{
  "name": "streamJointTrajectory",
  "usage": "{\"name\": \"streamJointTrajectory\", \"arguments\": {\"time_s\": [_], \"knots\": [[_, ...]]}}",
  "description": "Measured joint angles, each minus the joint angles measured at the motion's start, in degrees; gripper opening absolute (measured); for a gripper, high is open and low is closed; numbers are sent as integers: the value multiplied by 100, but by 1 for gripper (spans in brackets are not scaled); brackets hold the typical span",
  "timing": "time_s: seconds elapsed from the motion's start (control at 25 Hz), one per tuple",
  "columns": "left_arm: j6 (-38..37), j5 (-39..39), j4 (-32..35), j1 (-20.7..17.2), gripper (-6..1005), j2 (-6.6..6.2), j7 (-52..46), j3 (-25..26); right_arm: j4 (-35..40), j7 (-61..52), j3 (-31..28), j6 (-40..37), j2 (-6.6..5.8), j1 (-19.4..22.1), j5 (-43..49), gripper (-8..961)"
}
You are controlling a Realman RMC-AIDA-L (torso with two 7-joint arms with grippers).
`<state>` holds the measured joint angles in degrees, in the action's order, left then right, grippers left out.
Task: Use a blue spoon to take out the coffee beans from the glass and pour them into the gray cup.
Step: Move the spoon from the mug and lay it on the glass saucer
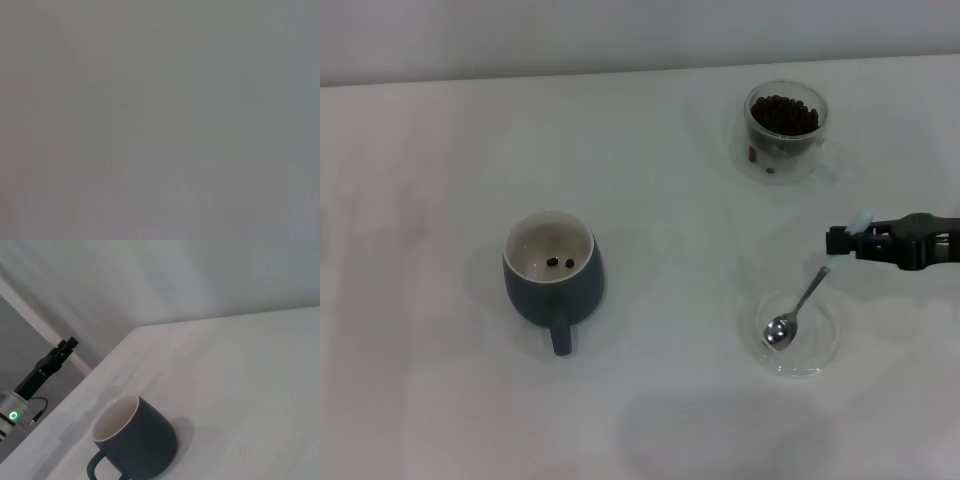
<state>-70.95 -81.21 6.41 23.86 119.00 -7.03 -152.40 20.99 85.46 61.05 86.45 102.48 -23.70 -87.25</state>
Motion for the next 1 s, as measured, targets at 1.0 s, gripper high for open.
{"name": "streamJointTrajectory", "arguments": {"time_s": [1.0], "knots": [[65, 27, 0, 21, 679, 0, 0, 0, -73, -58, -12, -927, 239, -65, 306, 374]]}}
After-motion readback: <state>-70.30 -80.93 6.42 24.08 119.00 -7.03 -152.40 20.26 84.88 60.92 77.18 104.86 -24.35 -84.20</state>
